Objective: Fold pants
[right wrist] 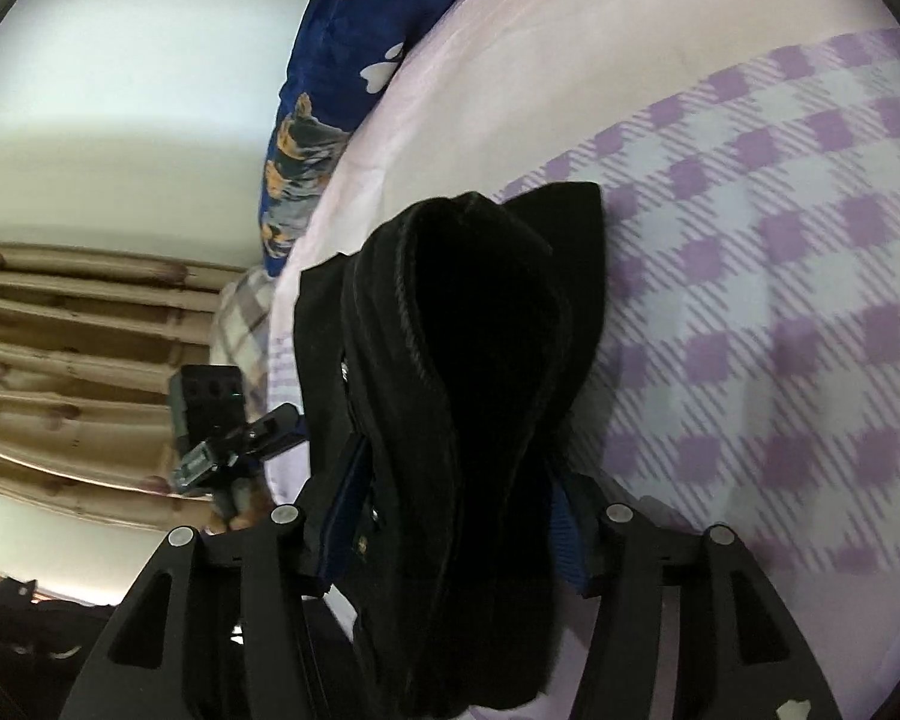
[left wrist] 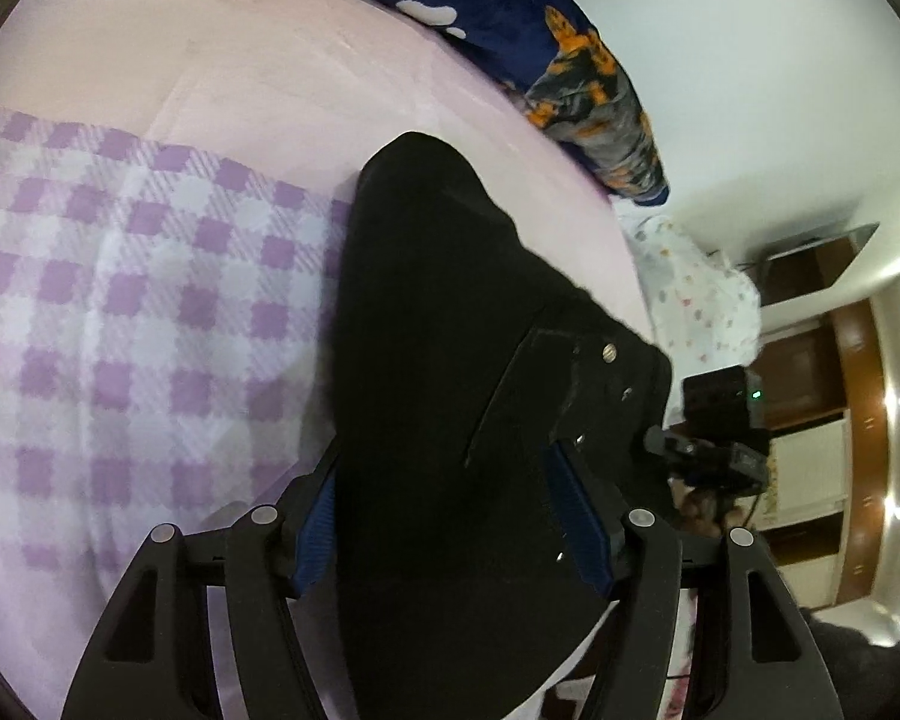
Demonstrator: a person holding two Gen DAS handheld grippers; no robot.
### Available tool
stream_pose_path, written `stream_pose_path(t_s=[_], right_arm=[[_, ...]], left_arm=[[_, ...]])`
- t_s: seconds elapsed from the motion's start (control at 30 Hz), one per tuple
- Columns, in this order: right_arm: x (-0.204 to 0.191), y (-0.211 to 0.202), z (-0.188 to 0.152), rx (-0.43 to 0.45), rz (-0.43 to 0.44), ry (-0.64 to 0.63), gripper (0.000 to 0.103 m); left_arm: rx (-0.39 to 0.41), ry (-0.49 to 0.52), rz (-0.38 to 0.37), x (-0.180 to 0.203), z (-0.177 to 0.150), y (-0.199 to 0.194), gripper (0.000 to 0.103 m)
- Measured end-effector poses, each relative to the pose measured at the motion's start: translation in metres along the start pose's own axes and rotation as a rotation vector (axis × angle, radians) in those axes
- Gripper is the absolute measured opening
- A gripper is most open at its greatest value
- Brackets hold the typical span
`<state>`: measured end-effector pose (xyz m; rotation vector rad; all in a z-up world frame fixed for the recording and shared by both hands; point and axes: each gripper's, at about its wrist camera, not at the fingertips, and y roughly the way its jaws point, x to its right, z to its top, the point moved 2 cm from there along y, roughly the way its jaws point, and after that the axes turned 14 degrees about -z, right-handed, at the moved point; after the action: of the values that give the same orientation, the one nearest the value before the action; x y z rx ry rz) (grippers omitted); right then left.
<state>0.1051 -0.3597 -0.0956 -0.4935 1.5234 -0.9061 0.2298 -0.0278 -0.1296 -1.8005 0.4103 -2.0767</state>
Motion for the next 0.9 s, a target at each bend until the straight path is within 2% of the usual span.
stream_pose_path(t_s=[0.13, 0.37, 0.6, 0.8, 0.9], right_arm=[[-0.008, 0.005, 0.002, 0.008, -0.004, -0.023, 0.052], [-0.005, 0.010, 0.002, 0.021, -0.010, -0.022, 0.039], [-0.002, 0.011, 0.001, 0.032, -0.016, 0.011, 0.039], [-0.005, 0.011, -0.001, 0.064, -0.039, 0.039, 0.038], [-0.006, 0.009, -0.005, 0.086, -0.072, 0.054, 0.038]], left_arm=[[0.001, -0.014, -0.043, -0.002, 0.004, 0.003, 0.066], [0.012, 0.063, 0.018, 0.010, 0.000, 0.009, 0.065], [0.016, 0.107, 0.108, 0.020, -0.003, 0.014, 0.065], [0.007, 0.207, 0.293, 0.036, -0.008, 0.025, 0.057], [0.013, 0.208, 0.329, 0.036, -0.008, 0.025, 0.050]])
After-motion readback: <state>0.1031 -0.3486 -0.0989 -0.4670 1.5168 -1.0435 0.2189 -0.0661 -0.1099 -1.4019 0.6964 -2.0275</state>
